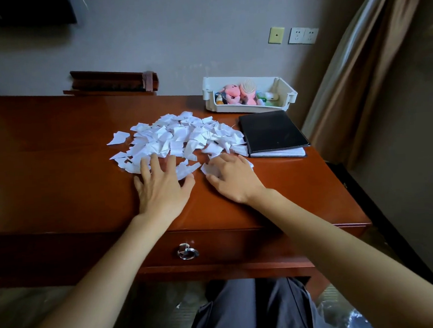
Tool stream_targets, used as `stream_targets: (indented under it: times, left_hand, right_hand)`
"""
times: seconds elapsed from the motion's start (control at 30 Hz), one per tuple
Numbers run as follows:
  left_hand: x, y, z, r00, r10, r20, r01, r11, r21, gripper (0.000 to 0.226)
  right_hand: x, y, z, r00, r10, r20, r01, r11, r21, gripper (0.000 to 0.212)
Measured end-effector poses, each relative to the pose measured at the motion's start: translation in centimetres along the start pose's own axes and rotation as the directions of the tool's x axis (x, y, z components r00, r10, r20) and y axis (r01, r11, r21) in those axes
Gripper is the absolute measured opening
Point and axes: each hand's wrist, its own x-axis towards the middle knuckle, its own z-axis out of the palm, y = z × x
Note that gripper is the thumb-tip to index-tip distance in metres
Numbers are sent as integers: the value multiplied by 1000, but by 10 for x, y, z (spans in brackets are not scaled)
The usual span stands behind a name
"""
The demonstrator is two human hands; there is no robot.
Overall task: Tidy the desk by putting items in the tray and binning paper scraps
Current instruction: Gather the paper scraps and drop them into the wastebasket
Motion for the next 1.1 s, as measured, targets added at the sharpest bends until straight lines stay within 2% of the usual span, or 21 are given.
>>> stream_targets:
  times: [0.07, 0.17, 0.27, 0.37, 0.6, 0.67, 0.77, 0.9, 0.97, 1.1]
  left_hand:
    - [5, 3, 3, 996, 13, 86, -13, 1000, -2, 62]
    - [11, 6, 6, 994, 39, 106, -45, 997, 57, 55]
    - [18, 8, 6, 998, 52, 37, -56, 992, 115, 46]
    - [20, 15, 5, 998, 61, 5, -61, 992, 108, 41]
    - [16, 22, 1, 989, 144, -32, -140, 985, 101, 33]
    - [16, 21, 3, 986, 154, -56, -152, 987, 48, 30]
    - [17, 20, 2, 987, 115, -113, -130, 982, -136, 26]
    - [16, 27, -5, 996, 31, -84, -57, 944, -325, 30]
    - [15, 34, -8, 998, 6, -59, -29, 920, -390, 34]
    - [17, 48, -12, 999, -9, -43, -12, 893, -450, 35]
  right_hand:
    - [-7, 4, -2, 998, -25, -55, 25, 1000, 7, 39]
    - [-12, 8, -4, 992, -16, -125, 9, 998, -60, 53]
    - [-5, 10, -4, 997, 67, -31, -71, 985, -155, 59]
    - [3, 10, -4, 992, 126, 8, -123, 975, -183, 52]
    - [-1, 6, -2, 991, -26, -131, 5, 987, -163, 29]
    - [-1, 6, -3, 990, -30, -135, 7, 985, -171, 27]
    - [-1, 5, -7, 994, -41, -104, 25, 989, -149, 25]
    - [-4, 4, -16, 994, -2, -105, -12, 991, -136, 30]
    - [-4, 6, -21, 985, 57, -162, -62, 998, -28, 27]
    - [1, 14, -32, 924, 273, -268, -221, 953, 206, 19]
